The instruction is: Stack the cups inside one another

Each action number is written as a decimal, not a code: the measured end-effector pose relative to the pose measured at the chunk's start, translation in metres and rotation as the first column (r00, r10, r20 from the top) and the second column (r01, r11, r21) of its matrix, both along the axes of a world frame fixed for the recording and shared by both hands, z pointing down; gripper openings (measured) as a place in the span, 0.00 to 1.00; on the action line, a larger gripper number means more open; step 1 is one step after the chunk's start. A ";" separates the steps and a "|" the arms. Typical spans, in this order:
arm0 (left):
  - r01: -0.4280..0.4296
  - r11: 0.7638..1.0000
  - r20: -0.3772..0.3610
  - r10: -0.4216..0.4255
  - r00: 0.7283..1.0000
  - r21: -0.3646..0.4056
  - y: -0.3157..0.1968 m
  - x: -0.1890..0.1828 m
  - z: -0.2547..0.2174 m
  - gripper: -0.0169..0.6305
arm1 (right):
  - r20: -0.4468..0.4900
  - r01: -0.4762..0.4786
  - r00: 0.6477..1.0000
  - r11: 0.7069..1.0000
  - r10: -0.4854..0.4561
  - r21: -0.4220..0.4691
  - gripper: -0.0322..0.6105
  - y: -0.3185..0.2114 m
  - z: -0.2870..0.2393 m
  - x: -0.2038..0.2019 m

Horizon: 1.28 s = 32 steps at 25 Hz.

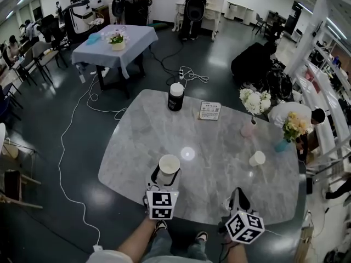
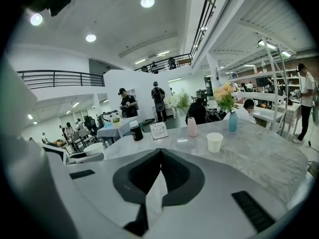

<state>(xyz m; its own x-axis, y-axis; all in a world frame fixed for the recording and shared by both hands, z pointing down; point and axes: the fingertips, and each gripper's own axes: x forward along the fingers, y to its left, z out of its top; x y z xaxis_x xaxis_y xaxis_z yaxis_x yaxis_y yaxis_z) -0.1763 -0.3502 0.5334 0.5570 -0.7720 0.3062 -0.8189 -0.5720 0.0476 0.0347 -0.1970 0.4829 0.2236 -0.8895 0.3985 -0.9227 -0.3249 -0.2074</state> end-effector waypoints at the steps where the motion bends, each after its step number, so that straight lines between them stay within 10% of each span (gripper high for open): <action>1: -0.008 1.000 -0.001 0.008 1.000 0.001 0.004 0.005 -0.001 0.50 | 0.002 -0.011 1.000 1.000 0.011 0.004 0.06 0.005 -0.002 0.004; 32: -0.325 0.946 0.027 0.325 0.945 0.001 0.121 0.180 -0.016 0.50 | 0.044 -0.242 0.970 0.970 0.241 0.022 0.06 0.122 0.002 0.124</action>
